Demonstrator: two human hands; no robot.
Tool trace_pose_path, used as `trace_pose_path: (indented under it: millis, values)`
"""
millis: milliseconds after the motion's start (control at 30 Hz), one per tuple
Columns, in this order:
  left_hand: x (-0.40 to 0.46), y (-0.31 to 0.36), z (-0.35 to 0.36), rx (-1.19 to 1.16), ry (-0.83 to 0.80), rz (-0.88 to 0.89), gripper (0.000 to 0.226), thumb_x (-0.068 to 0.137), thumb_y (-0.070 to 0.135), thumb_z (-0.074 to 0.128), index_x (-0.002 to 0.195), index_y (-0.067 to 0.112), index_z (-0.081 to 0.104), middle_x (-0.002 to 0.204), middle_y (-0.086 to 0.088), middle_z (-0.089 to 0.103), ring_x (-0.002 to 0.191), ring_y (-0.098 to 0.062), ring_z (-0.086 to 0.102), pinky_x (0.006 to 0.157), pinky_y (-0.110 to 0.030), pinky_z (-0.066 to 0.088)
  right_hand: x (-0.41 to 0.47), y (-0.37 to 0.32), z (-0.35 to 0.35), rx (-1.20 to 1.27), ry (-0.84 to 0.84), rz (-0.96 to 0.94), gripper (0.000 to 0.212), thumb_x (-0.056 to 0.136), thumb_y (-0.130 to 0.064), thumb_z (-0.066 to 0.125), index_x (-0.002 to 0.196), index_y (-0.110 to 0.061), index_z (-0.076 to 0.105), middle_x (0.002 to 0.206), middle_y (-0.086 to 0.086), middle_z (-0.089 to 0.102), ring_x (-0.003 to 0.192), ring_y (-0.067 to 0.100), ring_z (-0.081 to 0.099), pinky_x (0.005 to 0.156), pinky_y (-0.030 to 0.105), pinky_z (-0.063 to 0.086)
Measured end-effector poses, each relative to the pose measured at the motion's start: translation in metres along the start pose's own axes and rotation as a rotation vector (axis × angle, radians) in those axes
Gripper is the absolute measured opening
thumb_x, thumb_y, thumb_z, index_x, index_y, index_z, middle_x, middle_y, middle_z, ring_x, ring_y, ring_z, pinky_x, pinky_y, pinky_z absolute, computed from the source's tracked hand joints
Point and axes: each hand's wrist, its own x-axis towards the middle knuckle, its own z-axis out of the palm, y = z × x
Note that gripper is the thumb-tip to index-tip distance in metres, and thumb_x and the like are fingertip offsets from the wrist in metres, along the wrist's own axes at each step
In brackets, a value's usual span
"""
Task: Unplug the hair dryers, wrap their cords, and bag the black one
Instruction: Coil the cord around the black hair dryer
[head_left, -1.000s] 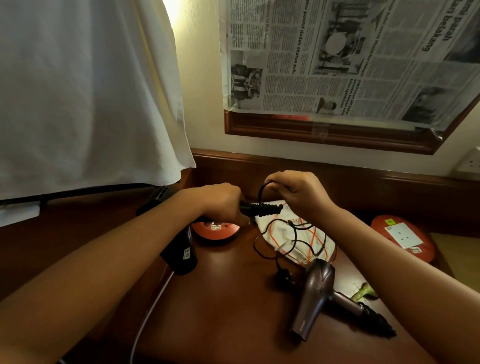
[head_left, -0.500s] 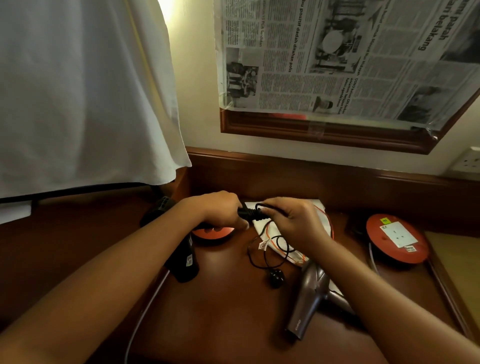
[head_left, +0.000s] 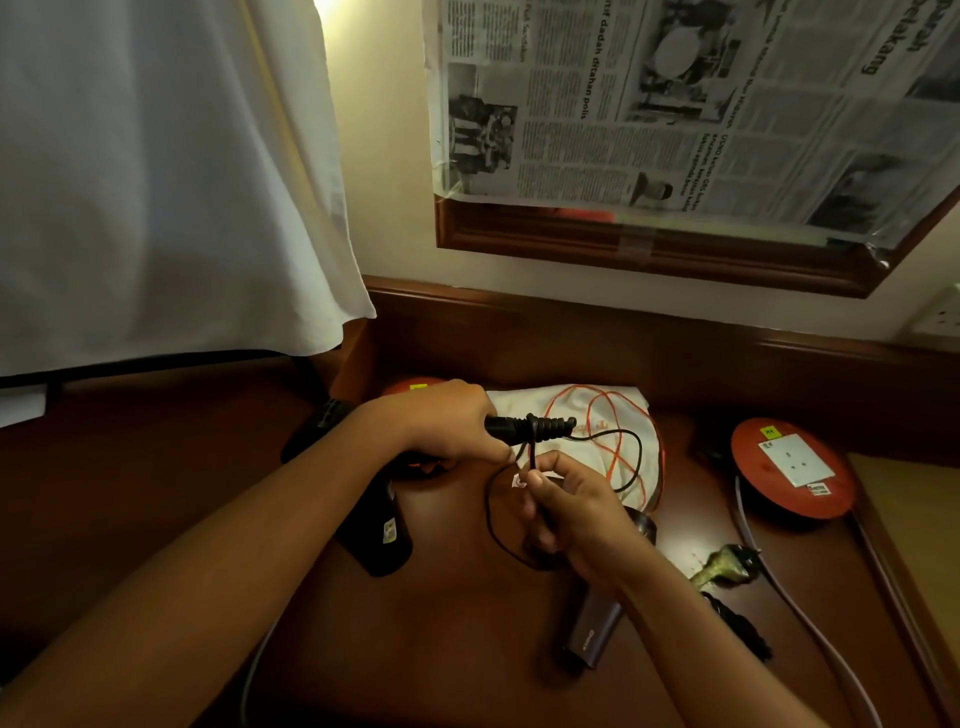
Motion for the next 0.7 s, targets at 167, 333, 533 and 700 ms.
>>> trace_pose_path:
  millis: [167, 333, 533, 700]
  values:
    - [-0.011, 0.015, -0.005, -0.003, 0.023, 0.024, 0.033, 0.084, 0.036, 0.068, 0.08, 0.004, 0.064, 0.059, -0.006, 0.06, 0.036, -0.01, 0.051, 0.045, -0.025, 0.045, 0.009, -0.012, -0.021, 0.22, -0.287, 0.102, 0.044, 0.084, -0.024, 0.069, 0.121, -0.012, 0.048, 0.073, 0.003, 0.043, 0.06, 0.013, 0.036, 0.052, 0.025, 0.031]
    - [-0.021, 0.02, -0.016, -0.091, -0.042, 0.088, 0.023, 0.081, 0.039, 0.069, 0.063, 0.026, 0.063, 0.055, -0.008, 0.065, 0.048, -0.027, 0.063, 0.068, -0.05, 0.058, 0.014, -0.045, -0.024, 0.12, -0.395, 0.057, 0.079, 0.066, -0.065, 0.072, 0.134, -0.033, 0.049, 0.075, 0.002, 0.037, 0.067, 0.023, 0.016, 0.052, 0.026, 0.026]
    - [-0.031, 0.036, -0.027, -0.113, -0.093, 0.132, 0.026, 0.081, 0.038, 0.07, 0.058, 0.031, 0.06, 0.053, -0.006, 0.065, 0.051, -0.029, 0.064, 0.073, -0.055, 0.056, 0.012, -0.062, -0.011, 0.027, -0.27, -0.117, 0.031, 0.068, -0.061, 0.073, 0.087, -0.036, 0.072, 0.053, -0.007, 0.034, 0.045, 0.006, 0.025, 0.046, 0.026, 0.015]
    - [-0.029, 0.045, -0.025, -0.1, -0.051, 0.096, 0.026, 0.081, 0.039, 0.072, 0.08, 0.014, 0.066, 0.063, -0.011, 0.067, 0.054, -0.024, 0.065, 0.066, -0.048, 0.056, 0.009, -0.054, 0.0, 0.201, -0.107, -0.223, 0.051, 0.075, -0.049, 0.071, 0.111, -0.013, 0.067, 0.058, 0.003, 0.045, 0.044, 0.007, 0.037, 0.045, 0.025, 0.017]
